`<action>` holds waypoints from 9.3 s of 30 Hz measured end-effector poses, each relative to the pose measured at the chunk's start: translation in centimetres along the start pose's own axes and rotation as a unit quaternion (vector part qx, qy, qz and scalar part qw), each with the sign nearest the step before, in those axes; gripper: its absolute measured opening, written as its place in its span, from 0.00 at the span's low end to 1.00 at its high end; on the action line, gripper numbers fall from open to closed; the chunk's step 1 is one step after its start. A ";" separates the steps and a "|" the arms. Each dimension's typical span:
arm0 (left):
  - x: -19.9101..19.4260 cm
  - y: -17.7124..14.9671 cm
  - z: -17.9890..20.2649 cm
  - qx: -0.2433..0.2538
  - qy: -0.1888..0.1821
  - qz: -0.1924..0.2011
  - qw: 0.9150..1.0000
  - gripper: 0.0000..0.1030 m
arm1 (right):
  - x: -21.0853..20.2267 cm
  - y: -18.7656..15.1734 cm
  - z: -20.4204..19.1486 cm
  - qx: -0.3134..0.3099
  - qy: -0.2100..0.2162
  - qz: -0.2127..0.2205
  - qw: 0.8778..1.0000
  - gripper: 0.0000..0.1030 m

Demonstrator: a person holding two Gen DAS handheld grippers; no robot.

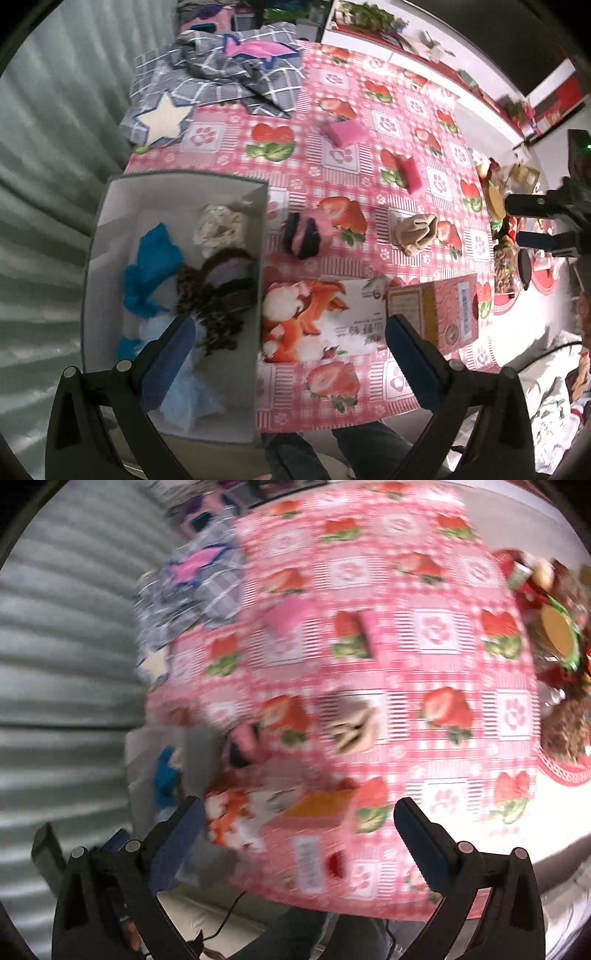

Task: Organize soft objects
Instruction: 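Move both tools from the box back to the pile, then grasp the pink knit sock with the left tool while the right tool grasps the pink sponge, then lift the pink sock and pink sponge and carry both toward the white box, then lower the pink sock and pink sponge over the white box with both tools, then open the left tool to drop the pink sock while the right tool releases the pink sponge, then move both tools from the box to the items on the tablecloth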

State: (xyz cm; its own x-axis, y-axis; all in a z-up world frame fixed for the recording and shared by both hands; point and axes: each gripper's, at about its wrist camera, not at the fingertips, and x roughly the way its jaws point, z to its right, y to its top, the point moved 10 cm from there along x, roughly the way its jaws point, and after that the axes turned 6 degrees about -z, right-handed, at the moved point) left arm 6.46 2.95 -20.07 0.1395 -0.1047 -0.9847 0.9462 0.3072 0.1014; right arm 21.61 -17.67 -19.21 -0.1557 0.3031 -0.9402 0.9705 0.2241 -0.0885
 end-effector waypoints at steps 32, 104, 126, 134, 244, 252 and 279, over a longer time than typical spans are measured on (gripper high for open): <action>13.3 9.1 5.6 0.035 0.083 -0.128 0.988 1.00 | 10.7 16.0 16.0 0.071 -0.112 0.003 0.991 1.00; 9.3 7.0 8.0 0.072 0.067 -0.062 0.993 0.28 | 3.6 3.7 4.1 -0.045 0.006 0.026 0.999 0.43; 2.8 -3.1 5.3 0.110 0.028 -0.042 0.993 0.28 | 1.2 -6.8 -2.4 -0.058 -0.009 0.040 0.997 0.43; 0.7 -4.7 3.7 0.098 0.013 -0.021 0.995 0.28 | 1.5 -10.1 -5.0 -0.074 -0.016 0.036 0.997 0.43; -1.4 -7.6 -13.3 -0.156 0.005 0.025 0.987 1.00 | 8.2 -12.3 -24.2 -0.270 -0.018 -0.063 0.961 1.00; -2.9 -4.3 -8.8 -0.103 0.001 0.039 0.994 1.00 | 2.7 -9.1 -17.8 -0.185 -0.001 -0.034 0.982 1.00; 2.1 3.9 4.0 0.023 0.061 -0.033 0.997 1.00 | 9.6 1.8 4.1 -0.025 -0.009 -0.100 0.995 1.00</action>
State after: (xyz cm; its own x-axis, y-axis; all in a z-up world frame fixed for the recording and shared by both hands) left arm 11.66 0.16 -21.16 0.0427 -0.0072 -0.9991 0.9649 0.2595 0.0394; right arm 22.67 -18.18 -29.78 -0.3418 0.2309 -0.9110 0.9099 0.3238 -0.2593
